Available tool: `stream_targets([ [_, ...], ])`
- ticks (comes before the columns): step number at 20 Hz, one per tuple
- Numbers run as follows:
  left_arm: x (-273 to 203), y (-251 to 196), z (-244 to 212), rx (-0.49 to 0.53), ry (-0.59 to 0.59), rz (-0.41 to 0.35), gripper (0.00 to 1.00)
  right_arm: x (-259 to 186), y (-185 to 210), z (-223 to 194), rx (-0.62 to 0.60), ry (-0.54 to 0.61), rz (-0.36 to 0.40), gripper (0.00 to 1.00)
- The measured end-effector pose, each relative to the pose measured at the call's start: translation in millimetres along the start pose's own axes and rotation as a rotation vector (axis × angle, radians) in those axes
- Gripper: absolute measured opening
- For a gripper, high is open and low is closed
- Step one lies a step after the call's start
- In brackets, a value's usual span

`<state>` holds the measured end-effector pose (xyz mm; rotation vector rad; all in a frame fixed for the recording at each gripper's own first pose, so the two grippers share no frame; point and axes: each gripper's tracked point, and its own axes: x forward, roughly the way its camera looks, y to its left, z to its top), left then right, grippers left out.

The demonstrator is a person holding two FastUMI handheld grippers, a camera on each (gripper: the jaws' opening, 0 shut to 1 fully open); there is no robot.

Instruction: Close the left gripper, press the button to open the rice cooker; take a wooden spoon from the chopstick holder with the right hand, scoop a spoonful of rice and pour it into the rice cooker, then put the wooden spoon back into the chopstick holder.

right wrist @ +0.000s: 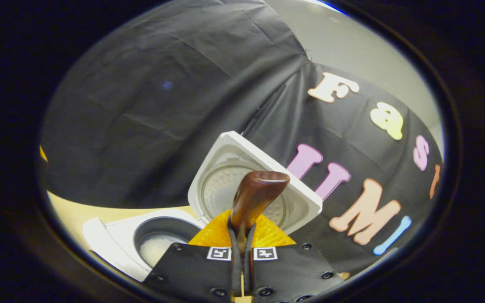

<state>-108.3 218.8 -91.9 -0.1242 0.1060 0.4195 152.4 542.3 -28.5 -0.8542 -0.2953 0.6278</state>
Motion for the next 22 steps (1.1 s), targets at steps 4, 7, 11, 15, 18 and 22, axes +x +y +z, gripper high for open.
stream_targets([
  [4,2.6,-7.9,4.2,0.019,-0.010,-0.022,0.94,-4.3,-0.1,1.8,-0.053,-0.025,0.004,0.05],
  [7,6.4,-12.4,7.4,0.041,-0.015,-0.041,0.94,-8.9,-12.0,-4.2,0.028,-0.002,0.002,0.06],
  [11,10.3,-32.1,10.4,0.056,-0.016,-0.082,0.94,-18.7,-40.1,-26.4,0.280,0.061,-0.002,0.04],
  [15,18.1,-49.8,10.9,0.067,-0.013,-0.124,0.94,-41.2,-90.9,-51.4,0.520,0.116,-0.044,0.05],
  [18,23.8,-60.9,12.6,0.082,-0.015,-0.148,0.89,-58.0,-138.8,-65.0,0.676,0.127,-0.079,0.05],
  [22,28.2,-74.2,15.5,0.085,-0.018,-0.161,0.94,-102.5,-184.6,-99.8,0.847,0.146,-0.138,0.05],
])
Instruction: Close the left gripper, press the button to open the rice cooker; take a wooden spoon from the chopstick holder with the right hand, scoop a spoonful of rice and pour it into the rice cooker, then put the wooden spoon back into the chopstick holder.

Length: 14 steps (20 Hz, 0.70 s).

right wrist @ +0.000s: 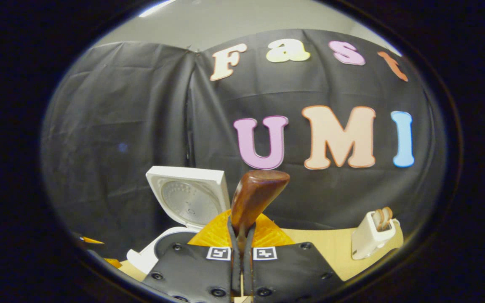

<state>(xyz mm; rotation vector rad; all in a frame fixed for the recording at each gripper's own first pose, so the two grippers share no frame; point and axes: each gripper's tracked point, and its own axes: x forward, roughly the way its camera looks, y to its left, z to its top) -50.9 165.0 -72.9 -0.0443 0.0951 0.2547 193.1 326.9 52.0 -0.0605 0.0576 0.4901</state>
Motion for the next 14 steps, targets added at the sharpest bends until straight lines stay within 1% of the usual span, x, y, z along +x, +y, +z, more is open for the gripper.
stream_targets([
  [4,3.7,-11.6,0.6,0.011,0.004,0.005,0.94,-35.1,-71.3,0.3,0.176,0.020,-0.053,0.05],
  [9,5.6,-19.8,4.5,0.001,-0.003,0.039,0.94,-83.4,-185.4,-10.0,0.164,-0.006,-0.232,0.05],
  [10,6.8,-21.4,3.9,-0.006,-0.003,0.047,0.94,-93.1,-206.4,-4.3,0.171,-0.006,-0.264,0.06],
  [12,8.2,-23.7,4.3,-0.005,-0.003,0.065,0.94,-109.8,-243.9,-20.9,0.170,0.011,-0.329,0.05],
  [14,10.4,-25.6,4.9,0.003,-0.001,0.081,0.94,-121.1,-270.5,-41.5,0.156,0.040,-0.374,0.05],
])
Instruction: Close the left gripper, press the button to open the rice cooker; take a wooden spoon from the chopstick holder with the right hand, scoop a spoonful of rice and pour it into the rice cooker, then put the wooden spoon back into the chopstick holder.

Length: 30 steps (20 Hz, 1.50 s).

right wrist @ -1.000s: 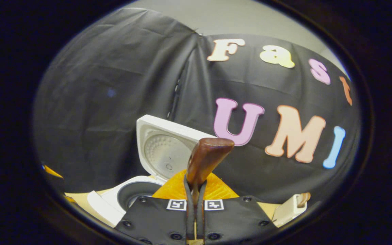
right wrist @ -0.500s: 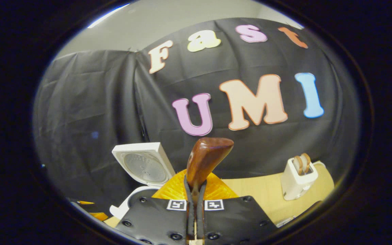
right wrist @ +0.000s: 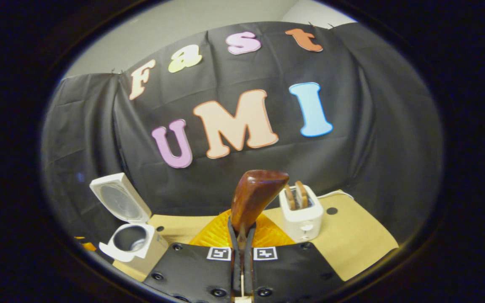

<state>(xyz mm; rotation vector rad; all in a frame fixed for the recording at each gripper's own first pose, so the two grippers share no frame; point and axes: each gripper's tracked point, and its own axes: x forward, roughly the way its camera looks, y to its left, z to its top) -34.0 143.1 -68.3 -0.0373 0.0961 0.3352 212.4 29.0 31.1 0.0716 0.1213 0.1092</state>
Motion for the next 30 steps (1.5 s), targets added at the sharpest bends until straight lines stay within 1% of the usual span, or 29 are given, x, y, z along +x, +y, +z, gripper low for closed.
stream_targets([
  [2,2.5,-2.3,0.4,0.000,0.004,0.011,0.94,0.9,-24.5,-20.0,-0.010,0.027,-0.034,0.06],
  [3,3.2,-3.5,1.4,-0.001,0.004,0.016,0.94,1.6,-34.6,-42.7,-0.014,0.040,-0.047,0.06],
  [6,5.1,-6.9,5.0,0.004,-0.006,0.029,0.94,3.1,-60.2,-77.3,-0.033,0.085,-0.079,0.05],
  [8,4.1,-10.0,6.6,0.009,-0.012,0.033,0.94,4.3,-69.3,-99.2,-0.037,0.119,-0.082,0.06],
  [12,2.4,-7.7,5.4,0.018,-0.008,0.051,0.94,4.9,-76.9,-136.6,-0.114,0.184,-0.081,0.05],
  [13,1.9,-6.4,4.7,0.019,-0.005,0.055,0.94,4.8,-78.4,-141.8,-0.134,0.193,-0.082,0.06],
  [15,0.3,-5.2,3.8,0.022,-0.004,0.060,0.94,5.5,-77.6,-152.7,-0.159,0.207,-0.083,0.05],
  [18,-1.1,-4.5,5.6,0.029,-0.008,0.062,0.94,8.1,-76.7,-166.5,-0.195,0.230,-0.082,0.07],
  [22,-2.4,-3.1,7.1,0.032,-0.014,0.055,0.94,8.0,-71.2,-177.4,-0.207,0.267,-0.074,0.09],
  [23,-3.2,-2.1,7.7,0.031,-0.018,0.056,0.94,10.2,-69.9,-180.9,-0.202,0.278,-0.069,0.14],
  [24,-3.5,-1.9,7.9,0.026,-0.021,0.054,0.94,7.6,-68.3,-183.7,-0.198,0.284,-0.063,0.15],
  [25,-3.8,-2.6,7.7,0.018,-0.021,0.049,0.94,5.3,-66.4,-186.7,-0.194,0.307,-0.058,0.22],
  [27,-4.9,-5.1,4.2,-0.003,-0.017,0.032,0.93,2.2,-65.9,-180.7,-0.190,0.287,-0.063,0.37],
  [28,-4.9,-5.3,3.8,-0.009,-0.016,0.027,0.94,2.3,-65.5,-176.9,-0.183,0.276,-0.065,0.29],
  [30,-4.8,-6.3,5.6,-0.013,-0.021,0.014,0.94,-5.7,-66.8,-168.3,-0.171,0.262,-0.078,0.56],
])
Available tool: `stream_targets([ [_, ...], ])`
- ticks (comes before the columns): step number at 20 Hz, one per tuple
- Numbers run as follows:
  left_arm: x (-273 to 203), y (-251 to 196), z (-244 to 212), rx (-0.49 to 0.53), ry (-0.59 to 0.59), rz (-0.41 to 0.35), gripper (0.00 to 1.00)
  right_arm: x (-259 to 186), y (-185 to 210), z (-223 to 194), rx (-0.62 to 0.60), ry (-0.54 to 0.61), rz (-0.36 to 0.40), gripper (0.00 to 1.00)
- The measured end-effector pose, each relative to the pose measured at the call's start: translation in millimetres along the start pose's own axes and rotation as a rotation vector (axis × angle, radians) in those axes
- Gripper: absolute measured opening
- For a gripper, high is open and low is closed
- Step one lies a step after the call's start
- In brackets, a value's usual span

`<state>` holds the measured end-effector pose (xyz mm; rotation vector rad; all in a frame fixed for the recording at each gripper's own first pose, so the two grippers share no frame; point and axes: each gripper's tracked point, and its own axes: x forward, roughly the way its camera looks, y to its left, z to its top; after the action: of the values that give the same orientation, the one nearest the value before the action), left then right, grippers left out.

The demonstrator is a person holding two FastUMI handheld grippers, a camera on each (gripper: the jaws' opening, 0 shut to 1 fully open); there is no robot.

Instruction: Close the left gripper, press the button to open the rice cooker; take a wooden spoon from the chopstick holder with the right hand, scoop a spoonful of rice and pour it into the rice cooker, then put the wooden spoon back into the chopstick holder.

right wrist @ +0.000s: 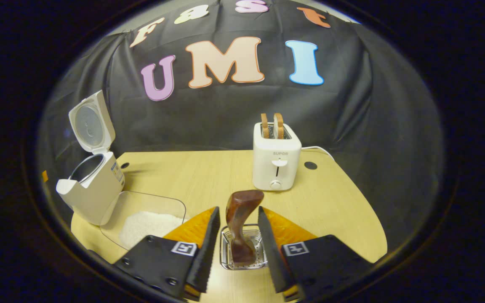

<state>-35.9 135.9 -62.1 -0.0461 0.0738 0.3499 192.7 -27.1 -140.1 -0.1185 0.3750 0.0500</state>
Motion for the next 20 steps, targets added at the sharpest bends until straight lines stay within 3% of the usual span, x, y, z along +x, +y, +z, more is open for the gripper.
stream_targets([
  [1,-0.1,-0.6,1.6,-0.002,-0.006,-0.008,0.94,-3.9,-2.9,2.2,0.006,-0.005,-0.010,0.70],
  [5,1.8,-0.9,5.6,-0.012,-0.014,-0.028,0.94,-25.0,-12.4,18.8,0.034,-0.043,-0.040,0.89],
  [11,13.2,-0.7,36.4,0.003,-0.051,-0.073,0.93,-56.9,-13.5,41.1,0.059,-0.111,-0.063,0.91],
  [20,74.4,-15.2,163.7,0.035,-0.140,-0.196,0.93,-89.2,-26.5,26.2,0.065,-0.121,-0.101,0.97],
])
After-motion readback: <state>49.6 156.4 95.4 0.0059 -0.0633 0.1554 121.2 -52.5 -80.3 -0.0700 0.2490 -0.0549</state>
